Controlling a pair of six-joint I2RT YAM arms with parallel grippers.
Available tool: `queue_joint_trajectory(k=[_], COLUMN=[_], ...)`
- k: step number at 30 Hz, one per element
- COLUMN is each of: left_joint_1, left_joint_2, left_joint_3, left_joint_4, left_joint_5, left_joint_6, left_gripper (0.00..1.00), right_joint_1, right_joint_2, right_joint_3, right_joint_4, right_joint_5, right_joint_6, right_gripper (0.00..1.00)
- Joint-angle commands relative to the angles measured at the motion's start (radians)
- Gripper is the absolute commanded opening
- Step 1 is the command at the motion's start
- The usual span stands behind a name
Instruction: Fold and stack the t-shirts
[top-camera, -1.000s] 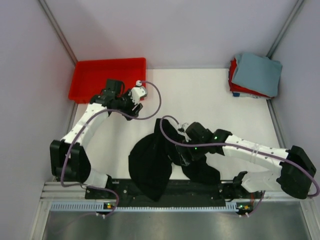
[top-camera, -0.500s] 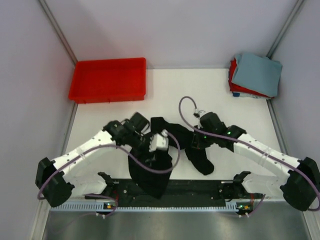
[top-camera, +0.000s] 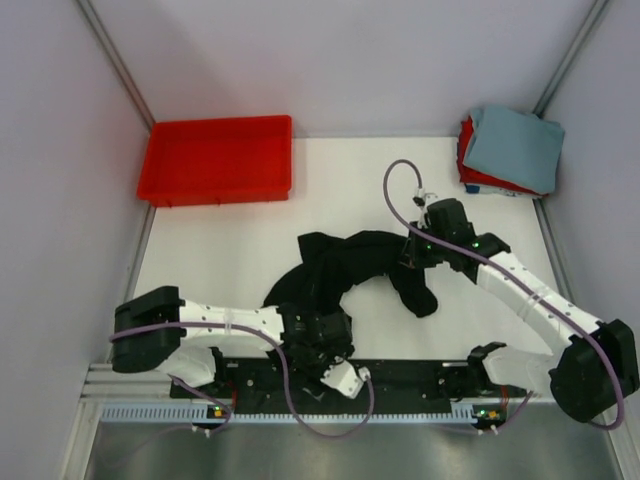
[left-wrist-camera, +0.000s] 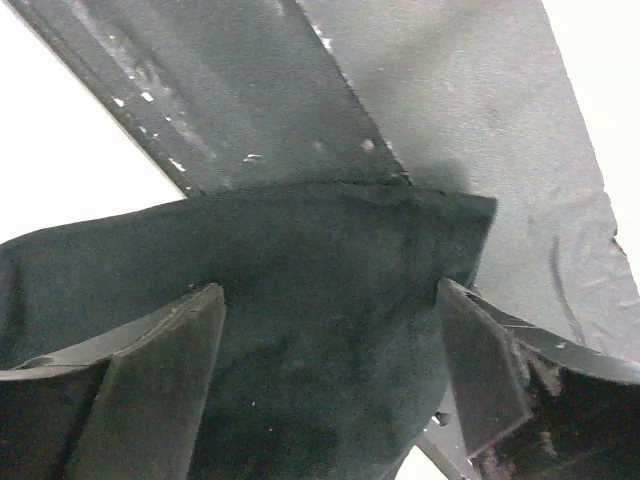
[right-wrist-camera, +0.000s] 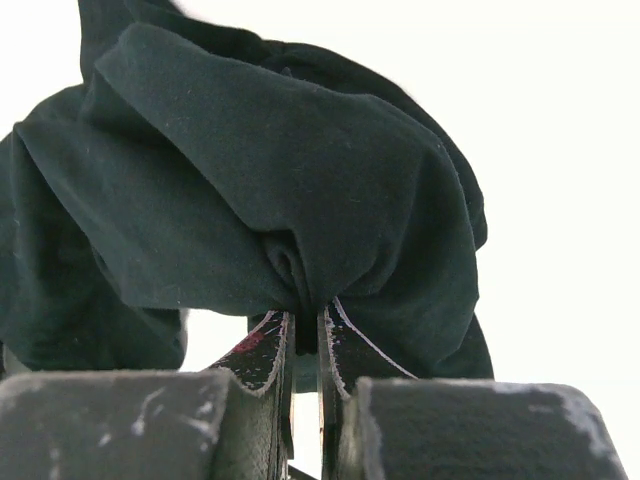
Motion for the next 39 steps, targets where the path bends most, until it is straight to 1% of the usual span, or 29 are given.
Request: queue_joint_trajectory(k=[1,3,4,5,6,8,11,13,15,16,19,21,23,27,32,34,36,39], left_joint_1=[-0.004,-0.001,0.005,0.020,0.060,0.167,0.366,0.481,0.574,0.606,0.689,0.752,0.779,0.790,0.803,0.810,0.812,0.813], left_joint_2=[0.051,0.052,0.043,0.029,0.011,-0.038,-0.112,-0.167,-0.213,-0.236,-0.306,-0.352,-0.388,-0.451,-0.498,-0.497,-0.491,-0.463], left_joint_3=[-0.040,-0.036,-0.031,-0.022,-0.001,0.064,0.243,0.379,0.511,0.567,0.666,0.714,0.754,0.811,0.845,0.840,0.819,0.761], left_joint_4=[0.141,0.144,0.137,0.134,0.131,0.121,0.076,0.017,-0.049,-0.066,-0.093,-0.135,-0.188,-0.303,-0.331,-0.328,-0.311,-0.276], left_joint_5=[-0.106,-0.168,-0.195,-0.238,-0.321,-0.427,-0.570,-0.593,-0.587,-0.613,-0.699,-0.688,-0.679,-0.642,-0.693,-0.702,-0.704,-0.667], left_joint_6=[0.001,-0.008,-0.005,-0.002,-0.005,-0.014,-0.039,-0.045,-0.068,-0.085,-0.099,-0.117,-0.143,-0.192,-0.194,-0.180,-0.180,-0.181], left_gripper=[0.79,0.41,0.26,0.00,0.00,0.00,0.00,0.00,0.00,0.00,0.00,0.00,0.00,0.00,0.00,0.00,0.00,0.00], right_joint_1=[-0.084,-0.125,-0.141,-0.157,-0.170,-0.187,-0.190,-0.193,-0.193,-0.191,-0.193,-0.193,-0.191,-0.190,-0.191,-0.190,-0.191,-0.190], right_joint_2=[-0.004,-0.009,-0.015,-0.023,-0.032,-0.056,-0.096,-0.132,-0.171,-0.191,-0.276,-0.323,-0.359,-0.406,-0.403,-0.388,-0.360,-0.255], right_joint_3=[0.094,0.110,0.123,0.135,0.149,0.201,0.280,0.340,0.389,0.406,0.443,0.448,0.448,0.475,0.471,0.454,0.431,0.420], right_joint_4=[0.060,0.060,0.058,0.057,0.051,0.019,-0.050,-0.096,-0.127,-0.141,-0.161,-0.164,-0.172,-0.233,-0.290,-0.305,-0.311,-0.287], right_joint_5=[-0.043,-0.069,-0.081,-0.090,-0.095,-0.086,-0.051,-0.029,-0.023,-0.026,-0.086,-0.162,-0.245,-0.394,-0.544,-0.574,-0.565,-0.473], right_joint_6=[-0.056,-0.057,-0.057,-0.054,-0.059,-0.074,-0.106,-0.120,-0.120,-0.123,-0.151,-0.166,-0.177,-0.212,-0.234,-0.235,-0.249,-0.255], right_gripper=[0.00,0.00,0.00,0.00,0.00,0.00,0.00,0.00,0.00,0.00,0.00,0.00,0.00,0.00,0.00,0.00,0.00,0.00])
